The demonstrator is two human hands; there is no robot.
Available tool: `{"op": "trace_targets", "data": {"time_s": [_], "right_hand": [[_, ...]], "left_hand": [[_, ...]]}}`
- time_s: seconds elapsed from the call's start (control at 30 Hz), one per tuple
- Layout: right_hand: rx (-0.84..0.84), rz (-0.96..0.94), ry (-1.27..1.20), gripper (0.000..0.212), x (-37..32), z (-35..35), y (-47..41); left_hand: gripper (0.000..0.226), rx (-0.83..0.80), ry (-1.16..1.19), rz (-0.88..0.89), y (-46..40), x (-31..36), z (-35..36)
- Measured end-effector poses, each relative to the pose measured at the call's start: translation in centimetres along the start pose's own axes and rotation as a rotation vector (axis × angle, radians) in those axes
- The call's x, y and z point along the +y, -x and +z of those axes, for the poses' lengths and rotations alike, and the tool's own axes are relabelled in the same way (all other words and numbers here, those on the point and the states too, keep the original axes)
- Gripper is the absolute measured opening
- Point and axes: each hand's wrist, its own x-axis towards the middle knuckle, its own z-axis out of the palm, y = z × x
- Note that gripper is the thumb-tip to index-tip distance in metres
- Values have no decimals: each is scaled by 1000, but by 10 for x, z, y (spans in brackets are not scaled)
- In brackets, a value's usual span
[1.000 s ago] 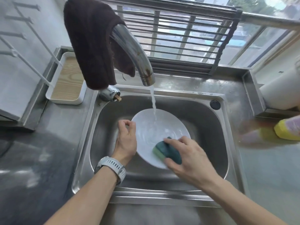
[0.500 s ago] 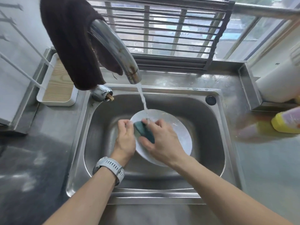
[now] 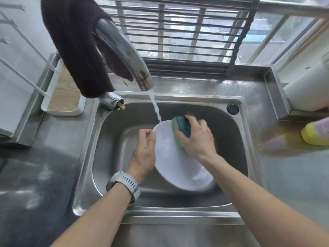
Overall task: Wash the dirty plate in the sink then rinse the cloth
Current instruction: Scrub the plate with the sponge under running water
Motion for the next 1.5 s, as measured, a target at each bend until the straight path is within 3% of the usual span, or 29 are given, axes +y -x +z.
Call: {"op": "trace_targets", "data": {"time_s": [0.13, 0.23, 0.3, 0.47, 0.6, 0.7, 0.8, 0.87, 0.97, 1.13, 1.3, 1.4, 1.5], "right_hand": [[-44, -182, -117, 60, -53, 13, 4], [-107, -298, -96, 56, -61, 12, 36], [-141, -312, -60, 56, -55, 6, 53], [-260, -330, -21, 59, -28, -16, 81], [-358, -323, 81, 59, 3, -38, 90], [-247, -211, 167, 56, 29, -45, 74], [-161, -13, 48, 50, 33, -47, 52], [-152, 134, -179, 45, 26, -53, 39], [-109, 351, -589, 35, 19, -68, 27], [-173, 721, -1244, 46, 28, -95, 35], [-203, 962, -1151, 60, 26, -72, 39], [-243, 925, -976, 78, 23, -53, 39], [-248, 850, -823, 77, 22, -44, 38]], "left_hand": [[38, 51, 125, -9, -1, 2, 2], [62, 49, 275, -97, -4, 2, -7], [65, 20, 288, -121, -1, 1, -11], [23, 21, 228, -132, -1, -4, -10], [16, 23, 115, -142, -8, -13, -21], [15, 11, 72, -102, -8, -13, -29], [38, -107, 7, -10, -3, -11, -30], [43, -140, -98, 70, -2, -12, -29], [28, -103, -243, 180, -5, -11, -25], [19, -37, -256, 383, 0, -15, -26], [31, -70, -210, 375, 12, -16, -17], [42, -42, -186, 307, 11, -17, -18], [63, -20, -189, 253, 10, -18, -17]]}}
